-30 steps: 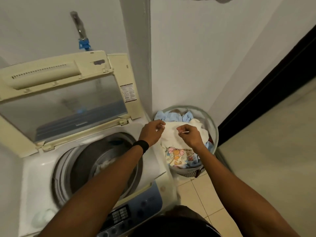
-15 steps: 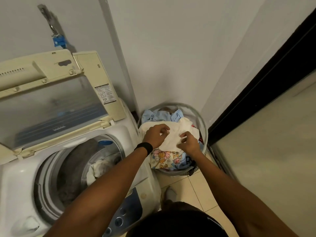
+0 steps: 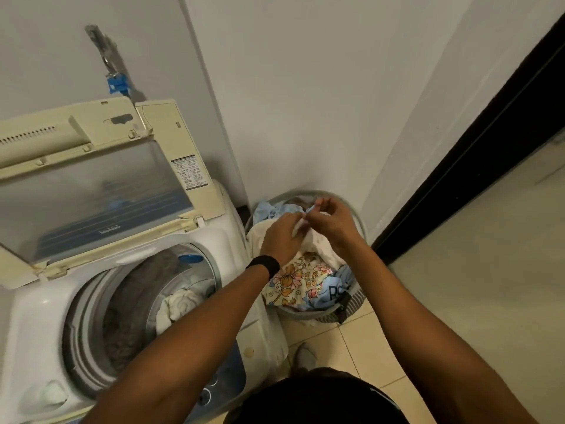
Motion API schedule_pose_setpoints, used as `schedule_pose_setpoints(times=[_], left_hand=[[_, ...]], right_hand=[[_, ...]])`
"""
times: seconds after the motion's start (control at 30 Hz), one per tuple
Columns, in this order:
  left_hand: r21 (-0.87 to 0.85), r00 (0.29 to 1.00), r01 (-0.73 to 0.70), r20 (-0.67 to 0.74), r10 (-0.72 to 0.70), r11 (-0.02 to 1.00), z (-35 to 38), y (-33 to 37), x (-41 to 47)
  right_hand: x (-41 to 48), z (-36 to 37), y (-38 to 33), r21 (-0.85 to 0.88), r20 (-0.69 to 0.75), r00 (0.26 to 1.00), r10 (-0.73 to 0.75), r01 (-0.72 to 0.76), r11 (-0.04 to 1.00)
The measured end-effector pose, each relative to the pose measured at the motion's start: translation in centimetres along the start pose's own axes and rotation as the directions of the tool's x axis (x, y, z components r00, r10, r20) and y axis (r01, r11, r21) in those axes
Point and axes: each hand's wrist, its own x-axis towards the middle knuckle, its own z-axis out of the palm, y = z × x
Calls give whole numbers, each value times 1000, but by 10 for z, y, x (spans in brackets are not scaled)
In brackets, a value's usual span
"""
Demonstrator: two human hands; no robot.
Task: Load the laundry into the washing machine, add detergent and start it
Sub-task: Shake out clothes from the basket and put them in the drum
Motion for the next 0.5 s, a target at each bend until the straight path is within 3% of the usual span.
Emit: schedule_pose_setpoints(times=[0.1,0.2,0.4,0.5], left_hand=[[-144,992,-24,-123,6,989,-21,15,9],[-183,985,-25,-170,-6,983,-37,16,23],[-276,977,-71,-212,11,959,-54,36,27],[-307,987,-40,-159,-10,951,-58,35,27]], right_hand=[[-1,2,-16,20,24,992,-122,122,992],[-2,2,-18,-37,32,989,-145,146,989],[-10,9,-7,-176,199,961,-194,230,957],[-13,14,-13,-222,240,951,-196,251,942]])
